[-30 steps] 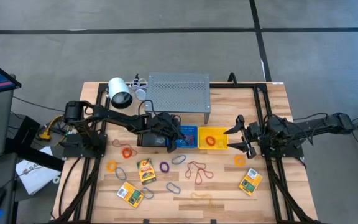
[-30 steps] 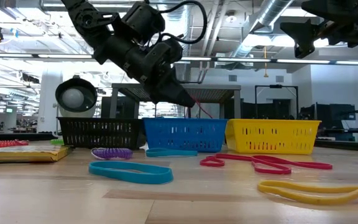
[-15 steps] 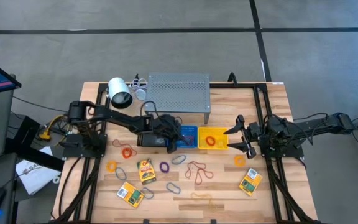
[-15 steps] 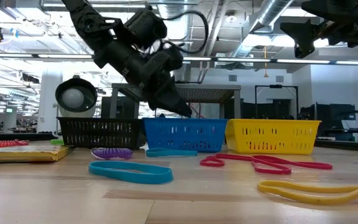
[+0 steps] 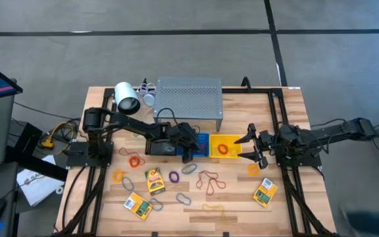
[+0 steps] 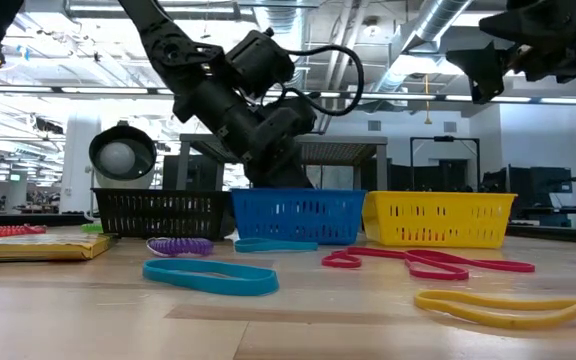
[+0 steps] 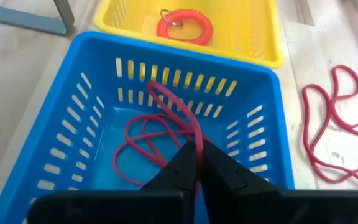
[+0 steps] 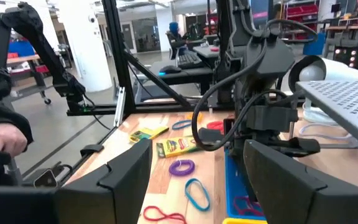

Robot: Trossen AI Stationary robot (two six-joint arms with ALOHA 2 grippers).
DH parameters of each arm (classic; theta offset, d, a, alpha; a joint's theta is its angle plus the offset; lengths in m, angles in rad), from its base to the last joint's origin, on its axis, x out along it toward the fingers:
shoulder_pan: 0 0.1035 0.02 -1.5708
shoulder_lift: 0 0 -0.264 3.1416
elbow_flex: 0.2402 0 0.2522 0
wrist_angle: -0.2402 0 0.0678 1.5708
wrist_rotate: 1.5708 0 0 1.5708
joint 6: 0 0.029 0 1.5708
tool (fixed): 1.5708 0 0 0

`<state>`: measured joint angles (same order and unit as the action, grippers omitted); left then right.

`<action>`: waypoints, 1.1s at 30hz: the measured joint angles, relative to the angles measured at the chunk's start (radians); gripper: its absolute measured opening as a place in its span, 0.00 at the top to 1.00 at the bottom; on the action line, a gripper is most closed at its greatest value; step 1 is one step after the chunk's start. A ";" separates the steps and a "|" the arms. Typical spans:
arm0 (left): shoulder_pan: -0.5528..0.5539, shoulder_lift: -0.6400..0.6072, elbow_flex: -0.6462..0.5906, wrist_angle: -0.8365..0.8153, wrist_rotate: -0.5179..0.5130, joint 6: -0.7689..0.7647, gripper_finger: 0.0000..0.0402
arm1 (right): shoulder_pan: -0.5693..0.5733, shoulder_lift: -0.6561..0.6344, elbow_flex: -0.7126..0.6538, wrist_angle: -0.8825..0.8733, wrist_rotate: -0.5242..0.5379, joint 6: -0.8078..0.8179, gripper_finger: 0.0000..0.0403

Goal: Pick & Place Office Desk Supplies
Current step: Put the red rubber band into the blue bin

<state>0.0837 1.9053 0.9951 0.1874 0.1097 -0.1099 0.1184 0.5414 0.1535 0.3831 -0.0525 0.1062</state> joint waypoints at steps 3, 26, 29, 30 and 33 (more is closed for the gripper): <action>0.000 0.000 0.001 -0.001 0.000 0.000 0.96 | 0.000 0.025 0.000 0.018 0.000 0.000 0.38; 0.003 -0.079 0.002 0.013 0.064 0.001 0.58 | 0.000 0.081 0.000 0.074 0.000 0.000 0.38; 0.000 -0.118 0.002 -0.006 0.055 0.011 0.57 | 0.000 0.081 0.000 0.075 0.000 0.000 0.38; -0.004 -0.131 0.002 -0.019 0.039 0.023 0.57 | 0.000 0.081 0.000 0.074 0.000 0.000 0.38; -0.018 -0.149 0.002 -0.077 -0.031 0.055 0.58 | -0.001 0.081 0.000 0.074 0.000 0.000 0.38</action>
<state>0.0660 1.7563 0.9972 0.1104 0.0788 -0.0548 0.1178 0.6228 0.1538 0.4575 -0.0525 0.1062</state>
